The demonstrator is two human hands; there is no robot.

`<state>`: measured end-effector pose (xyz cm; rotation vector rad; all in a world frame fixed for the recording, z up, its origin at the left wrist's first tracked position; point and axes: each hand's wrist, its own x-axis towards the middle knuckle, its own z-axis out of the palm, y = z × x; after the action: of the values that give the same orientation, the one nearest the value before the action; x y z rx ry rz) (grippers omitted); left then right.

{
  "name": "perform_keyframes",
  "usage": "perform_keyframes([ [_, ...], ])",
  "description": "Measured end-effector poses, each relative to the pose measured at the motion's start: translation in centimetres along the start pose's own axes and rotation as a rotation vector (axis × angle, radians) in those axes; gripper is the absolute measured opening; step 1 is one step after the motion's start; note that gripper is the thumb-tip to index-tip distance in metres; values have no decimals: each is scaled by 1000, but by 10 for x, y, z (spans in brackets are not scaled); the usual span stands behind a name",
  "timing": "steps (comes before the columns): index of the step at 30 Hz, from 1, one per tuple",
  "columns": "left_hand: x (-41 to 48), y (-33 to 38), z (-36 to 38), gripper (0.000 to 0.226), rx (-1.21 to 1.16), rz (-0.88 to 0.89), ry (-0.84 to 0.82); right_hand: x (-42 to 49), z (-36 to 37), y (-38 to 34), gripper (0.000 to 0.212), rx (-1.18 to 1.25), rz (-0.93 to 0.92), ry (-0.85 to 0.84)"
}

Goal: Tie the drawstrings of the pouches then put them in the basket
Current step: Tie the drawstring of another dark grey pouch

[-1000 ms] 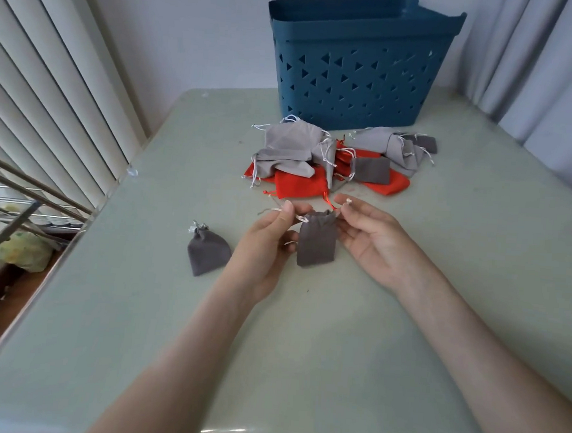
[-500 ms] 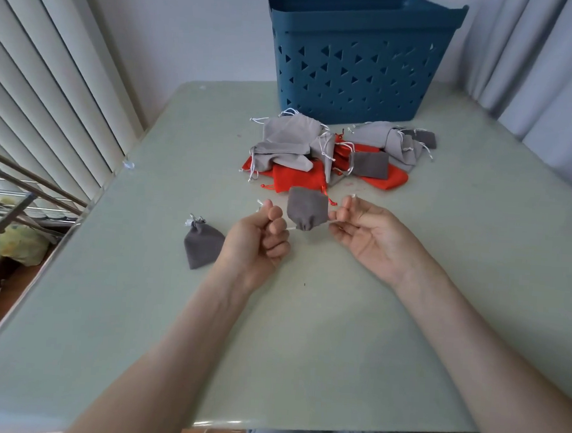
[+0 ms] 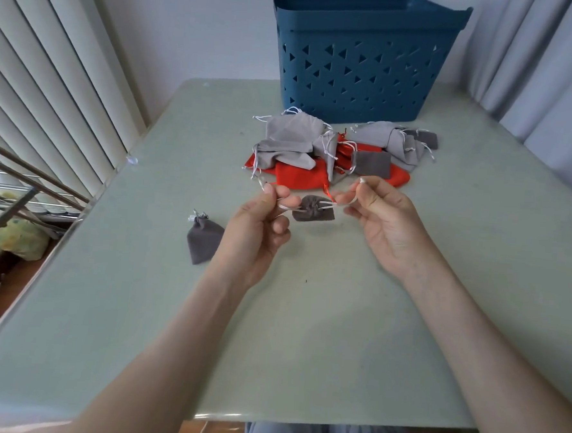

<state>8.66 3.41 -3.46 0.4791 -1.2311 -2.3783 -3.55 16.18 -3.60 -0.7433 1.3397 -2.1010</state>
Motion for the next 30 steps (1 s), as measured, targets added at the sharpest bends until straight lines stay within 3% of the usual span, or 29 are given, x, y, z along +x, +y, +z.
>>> perform_keyframes([
  [5,-2,1,2,27,44,-40,23,-5,7,-1,9,59,-22,-91],
  [10,-1,-5,0,33,277,-99,17,-5,8,5,12,-172,66,-40],
  [14,-1,-13,0,37,544,-113,-37,-5,6,10,14,-423,6,-70],
  [19,-5,-17,5,29,746,-132,-117,-7,9,12,17,-548,-66,-120],
  [21,-7,-14,6,10,764,-136,-182,-6,12,13,13,-561,-83,-123],
  [25,-9,-14,9,14,911,-52,-272,-7,15,13,17,-544,-69,-157],
  [30,-10,-20,9,30,987,76,-203,-9,16,12,14,-413,-6,-149],
])
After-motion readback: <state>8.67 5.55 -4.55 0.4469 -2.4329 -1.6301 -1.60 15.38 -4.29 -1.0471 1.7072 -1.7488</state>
